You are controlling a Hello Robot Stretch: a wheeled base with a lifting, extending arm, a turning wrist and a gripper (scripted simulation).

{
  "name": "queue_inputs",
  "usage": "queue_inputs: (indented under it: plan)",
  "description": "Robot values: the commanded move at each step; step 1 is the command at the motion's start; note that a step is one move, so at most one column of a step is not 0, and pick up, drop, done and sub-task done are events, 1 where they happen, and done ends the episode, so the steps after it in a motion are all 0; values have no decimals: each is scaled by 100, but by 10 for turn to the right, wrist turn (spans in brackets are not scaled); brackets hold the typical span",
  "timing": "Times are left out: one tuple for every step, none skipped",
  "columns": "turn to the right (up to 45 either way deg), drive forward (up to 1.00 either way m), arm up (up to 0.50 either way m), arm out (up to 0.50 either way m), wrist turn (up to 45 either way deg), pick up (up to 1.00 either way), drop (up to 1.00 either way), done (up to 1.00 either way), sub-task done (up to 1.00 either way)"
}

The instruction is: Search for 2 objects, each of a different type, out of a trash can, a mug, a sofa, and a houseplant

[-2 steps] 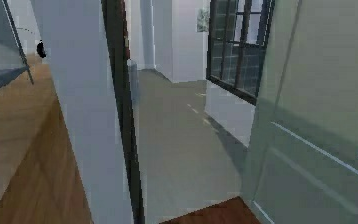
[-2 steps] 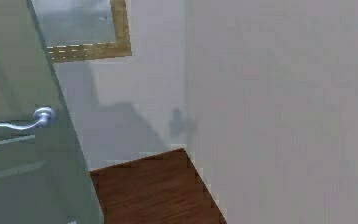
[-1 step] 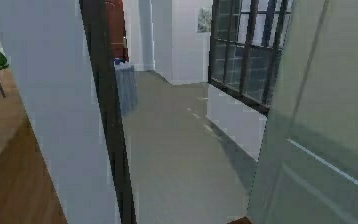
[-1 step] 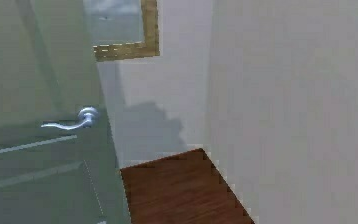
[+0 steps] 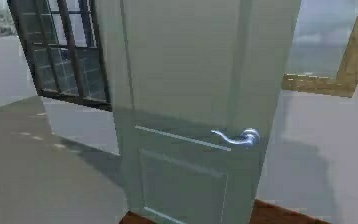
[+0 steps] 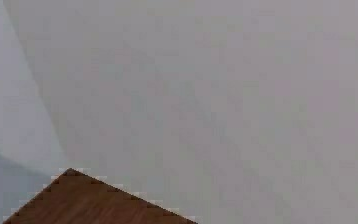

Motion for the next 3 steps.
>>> queue_inputs:
  plan:
    - [240,0,0,0,0,0,0,0,0]
    - [0,5,0,0,0,0,0,0,0]
    - [-450,0,0,0,0,0,0,0,0]
